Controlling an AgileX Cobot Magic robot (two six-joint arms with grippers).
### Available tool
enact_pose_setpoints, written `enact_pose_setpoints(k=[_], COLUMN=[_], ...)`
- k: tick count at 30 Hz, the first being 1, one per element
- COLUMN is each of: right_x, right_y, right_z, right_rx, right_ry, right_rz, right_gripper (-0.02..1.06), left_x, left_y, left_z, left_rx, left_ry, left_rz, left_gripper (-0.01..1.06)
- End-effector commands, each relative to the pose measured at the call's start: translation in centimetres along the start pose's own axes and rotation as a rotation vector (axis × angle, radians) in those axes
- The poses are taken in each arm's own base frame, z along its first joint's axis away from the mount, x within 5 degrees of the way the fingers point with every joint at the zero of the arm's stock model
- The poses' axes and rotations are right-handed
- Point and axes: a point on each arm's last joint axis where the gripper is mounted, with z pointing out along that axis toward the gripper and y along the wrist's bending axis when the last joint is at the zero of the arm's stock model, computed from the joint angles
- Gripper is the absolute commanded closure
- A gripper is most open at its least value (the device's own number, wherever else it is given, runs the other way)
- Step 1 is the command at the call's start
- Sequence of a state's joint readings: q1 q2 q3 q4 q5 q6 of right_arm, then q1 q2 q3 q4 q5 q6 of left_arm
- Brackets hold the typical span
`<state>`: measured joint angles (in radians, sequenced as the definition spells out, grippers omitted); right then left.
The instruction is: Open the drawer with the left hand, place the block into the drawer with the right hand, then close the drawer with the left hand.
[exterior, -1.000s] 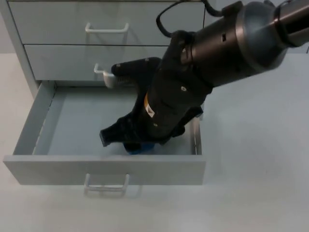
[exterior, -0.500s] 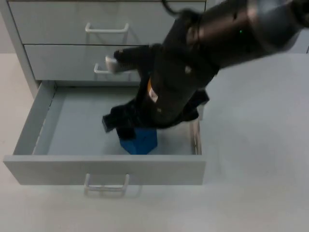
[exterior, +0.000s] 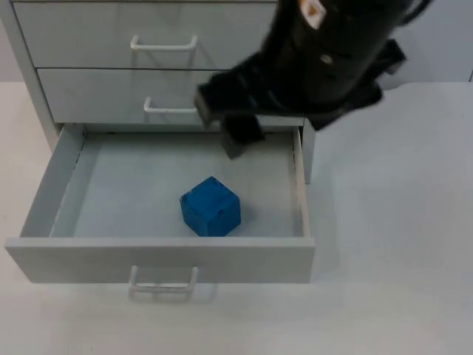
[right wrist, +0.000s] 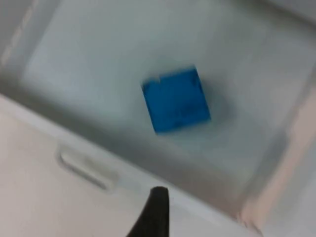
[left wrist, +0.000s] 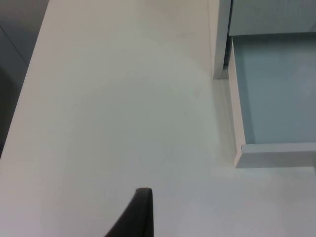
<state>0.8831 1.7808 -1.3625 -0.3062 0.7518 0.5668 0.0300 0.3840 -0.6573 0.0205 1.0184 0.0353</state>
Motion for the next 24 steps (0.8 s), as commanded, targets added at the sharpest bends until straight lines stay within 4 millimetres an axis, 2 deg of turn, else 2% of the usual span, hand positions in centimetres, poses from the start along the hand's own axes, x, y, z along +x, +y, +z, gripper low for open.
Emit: enact_pose_setpoints(k=[1, 7, 12, 17, 20, 23, 24], right_x=[1.6, 5.4, 6.9, 6.9, 6.6, 6.1, 6.1], right_y=[-0.6, -1.9, -2.3, -2.5, -3.7, -6.4, -6.4], right_z=[-0.8, -1.6, -1.5, -1.5, -1.2, -0.9, -0.9], right_rx=[-0.006, -0.032, -0.049, -0.045, -0.024, 0.025, 0.025], right_ry=[0.009, 0.009, 0.013, 0.015, 0.015, 0.025, 0.025], right_rz=[-0.015, -0.028, -0.02, -0.045, -0.01, 0.058, 0.058], right_gripper=[0.25, 0.25, 0.25, 0.25, 0.25, 0.25, 0.25], left_x=[-0.1, -0.1, -0.1, -0.1, -0.1, -0.1, -0.1], left_y=[0.1, 0.2, 0.2, 0.2, 0.2, 0.2, 0.2], left_z=[-0.2, -0.2, -0.2, -0.2, -0.2, -0.2, -0.2], left_rx=[-0.012, -0.022, -0.022, -0.02, -0.02, -0.02, -0.02], left_ry=[-0.017, -0.017, -0.017, -0.017, -0.017, -0.017, -0.017], left_rz=[0.007, 0.014, 0.014, 0.012, 0.012, 0.012, 0.012], left_gripper=[0.0, 0.0, 0.0, 0.0, 0.0, 0.0, 0.0])
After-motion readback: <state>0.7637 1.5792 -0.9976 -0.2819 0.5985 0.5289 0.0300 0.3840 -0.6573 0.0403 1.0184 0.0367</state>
